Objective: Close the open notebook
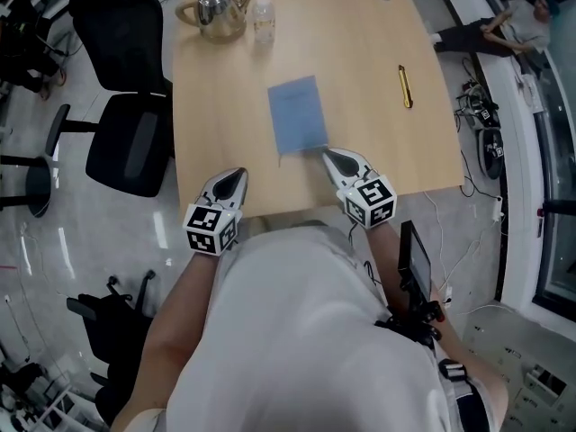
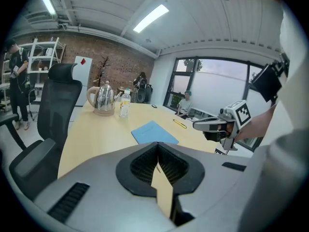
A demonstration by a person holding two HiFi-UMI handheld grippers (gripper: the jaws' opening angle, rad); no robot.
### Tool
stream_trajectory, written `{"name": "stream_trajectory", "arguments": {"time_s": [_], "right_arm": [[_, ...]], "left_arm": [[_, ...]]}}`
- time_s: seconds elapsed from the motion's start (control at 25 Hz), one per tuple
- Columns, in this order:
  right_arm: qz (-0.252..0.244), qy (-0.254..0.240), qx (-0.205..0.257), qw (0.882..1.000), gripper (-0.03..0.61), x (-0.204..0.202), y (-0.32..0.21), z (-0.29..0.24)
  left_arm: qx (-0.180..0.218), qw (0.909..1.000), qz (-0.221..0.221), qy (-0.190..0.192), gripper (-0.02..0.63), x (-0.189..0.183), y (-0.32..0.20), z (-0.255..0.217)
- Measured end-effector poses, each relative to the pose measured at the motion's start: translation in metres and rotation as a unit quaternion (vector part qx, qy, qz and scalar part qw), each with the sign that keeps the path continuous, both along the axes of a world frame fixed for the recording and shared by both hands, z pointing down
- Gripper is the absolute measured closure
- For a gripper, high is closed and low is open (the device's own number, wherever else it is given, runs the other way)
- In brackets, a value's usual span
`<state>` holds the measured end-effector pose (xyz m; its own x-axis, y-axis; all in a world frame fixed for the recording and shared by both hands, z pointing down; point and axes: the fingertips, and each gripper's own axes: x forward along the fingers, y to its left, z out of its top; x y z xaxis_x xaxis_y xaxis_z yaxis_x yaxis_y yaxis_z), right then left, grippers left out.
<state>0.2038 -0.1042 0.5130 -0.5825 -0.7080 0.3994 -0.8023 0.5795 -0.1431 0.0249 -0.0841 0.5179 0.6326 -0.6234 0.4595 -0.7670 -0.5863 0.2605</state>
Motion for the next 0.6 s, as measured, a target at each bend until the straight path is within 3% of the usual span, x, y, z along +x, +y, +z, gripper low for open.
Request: {"name": "stream_trajectory", "arguments": {"time_s": [0.6], "right_arm": [[0.029,0.005,0.000,1.000,0.563,-0.019,0.037,-0.001]], "left_arm": [[0.005,0.9984,0.055,0.013,0.605,-0.004,0.010,0.002]]}}
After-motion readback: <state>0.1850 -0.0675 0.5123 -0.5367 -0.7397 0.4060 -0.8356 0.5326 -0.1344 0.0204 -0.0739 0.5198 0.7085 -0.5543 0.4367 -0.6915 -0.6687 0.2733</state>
